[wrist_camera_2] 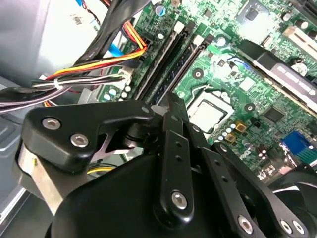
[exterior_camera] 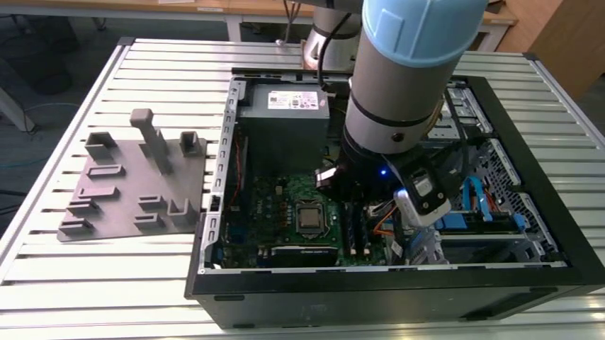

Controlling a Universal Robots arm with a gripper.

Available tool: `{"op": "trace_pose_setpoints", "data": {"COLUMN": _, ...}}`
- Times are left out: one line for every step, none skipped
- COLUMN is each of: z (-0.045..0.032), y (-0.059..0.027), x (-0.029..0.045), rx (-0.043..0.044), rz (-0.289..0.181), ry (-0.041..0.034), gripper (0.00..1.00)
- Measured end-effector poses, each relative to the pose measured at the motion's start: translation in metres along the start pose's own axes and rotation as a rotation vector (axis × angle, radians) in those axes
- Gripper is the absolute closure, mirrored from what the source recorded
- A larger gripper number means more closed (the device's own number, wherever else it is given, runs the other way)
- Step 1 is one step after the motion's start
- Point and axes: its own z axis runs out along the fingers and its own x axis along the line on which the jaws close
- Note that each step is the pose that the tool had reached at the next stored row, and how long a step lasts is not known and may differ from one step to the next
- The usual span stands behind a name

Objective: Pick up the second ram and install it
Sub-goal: 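Press down the second ram until it locks into place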

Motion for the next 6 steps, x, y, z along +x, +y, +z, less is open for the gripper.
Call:
{"op": "trace_pose_setpoints", "data": {"z": 0.0, "y": 0.0, "x": 0.0, "rx": -0.0002, "rz": 0.0, "ry": -0.0001, "gripper": 0.93}}
{"op": "trace_pose_setpoints", "data": {"z": 0.0, "y": 0.0, "x": 0.0, "rx": -0.0001, "rz": 0.0, "ry": 0.0, "gripper": 0.93}}
{"op": "trace_pose_setpoints", "data": {"z": -0.0001, "y": 0.0, "x": 0.0, "rx": 0.0001, "rz": 0.0, "ry": 0.0, "gripper": 0.93}}
{"op": "trace_pose_setpoints", "data": {"z": -0.0001, "y": 0.0, "x": 0.0, "rx": 0.0002, "rz": 0.0, "ry": 0.0, "gripper": 0.93}}
{"op": "trace_pose_setpoints", "data": {"z": -0.0002, "y": 0.0, "x": 0.0, "rx": 0.0002, "rz": 0.0, "ry": 0.0, "gripper": 0.93}}
{"op": "trace_pose_setpoints", "data": {"z": -0.0001, "y": 0.0, "x": 0.0, "rx": 0.0001, "rz": 0.0, "ry": 0.0, "gripper": 0.93}}
